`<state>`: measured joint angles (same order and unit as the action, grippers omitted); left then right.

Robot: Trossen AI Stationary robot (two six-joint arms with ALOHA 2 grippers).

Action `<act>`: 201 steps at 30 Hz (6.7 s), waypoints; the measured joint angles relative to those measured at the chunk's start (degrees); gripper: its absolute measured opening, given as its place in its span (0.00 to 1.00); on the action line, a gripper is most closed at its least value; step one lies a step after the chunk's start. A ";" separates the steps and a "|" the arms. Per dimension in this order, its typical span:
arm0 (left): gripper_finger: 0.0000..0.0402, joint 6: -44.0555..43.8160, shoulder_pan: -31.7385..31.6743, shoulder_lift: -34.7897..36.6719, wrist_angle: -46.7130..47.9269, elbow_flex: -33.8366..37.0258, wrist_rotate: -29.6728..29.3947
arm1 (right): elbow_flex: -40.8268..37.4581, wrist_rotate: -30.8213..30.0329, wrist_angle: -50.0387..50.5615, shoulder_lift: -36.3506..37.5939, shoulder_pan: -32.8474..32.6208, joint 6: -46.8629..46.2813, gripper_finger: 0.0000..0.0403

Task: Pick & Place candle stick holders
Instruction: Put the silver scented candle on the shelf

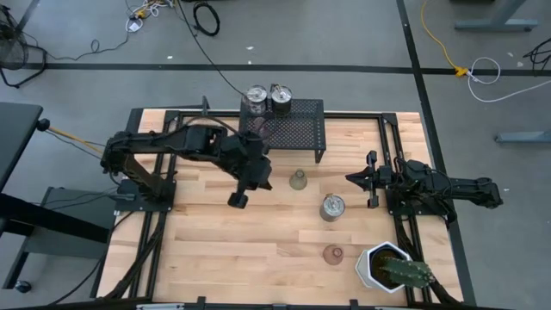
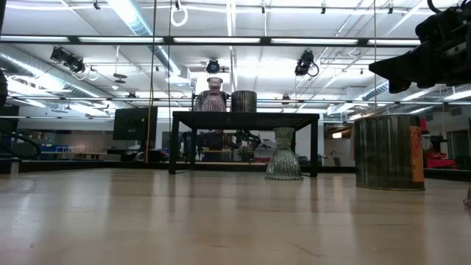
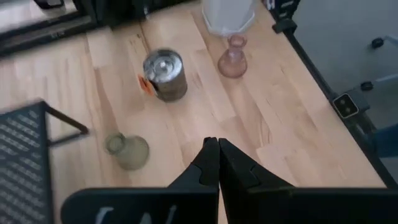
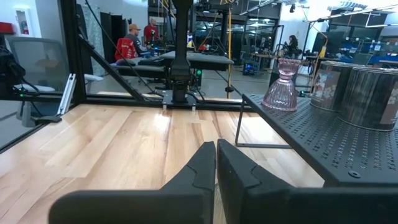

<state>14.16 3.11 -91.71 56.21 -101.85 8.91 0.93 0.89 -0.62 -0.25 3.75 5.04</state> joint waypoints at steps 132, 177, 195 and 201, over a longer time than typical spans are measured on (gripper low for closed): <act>0.00 -12.01 -1.07 86.29 -60.25 101.42 -8.79 | 0.00 0.00 -0.02 -0.31 0.01 -0.01 0.05; 0.08 -13.54 -1.07 91.40 -58.85 101.46 -9.13 | -0.01 0.00 -0.02 -0.31 0.02 -0.01 0.05; 0.09 -13.52 -1.07 91.39 -59.26 101.46 -9.29 | -0.02 0.00 -0.02 -0.31 0.00 -0.02 0.05; 0.09 -13.52 -1.05 91.39 -59.28 101.46 -9.29 | -0.02 0.00 -0.02 -0.31 0.01 -0.01 0.05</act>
<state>0.64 2.06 -0.32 -3.07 -0.38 -0.38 0.91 0.89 -0.64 -0.56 3.76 5.03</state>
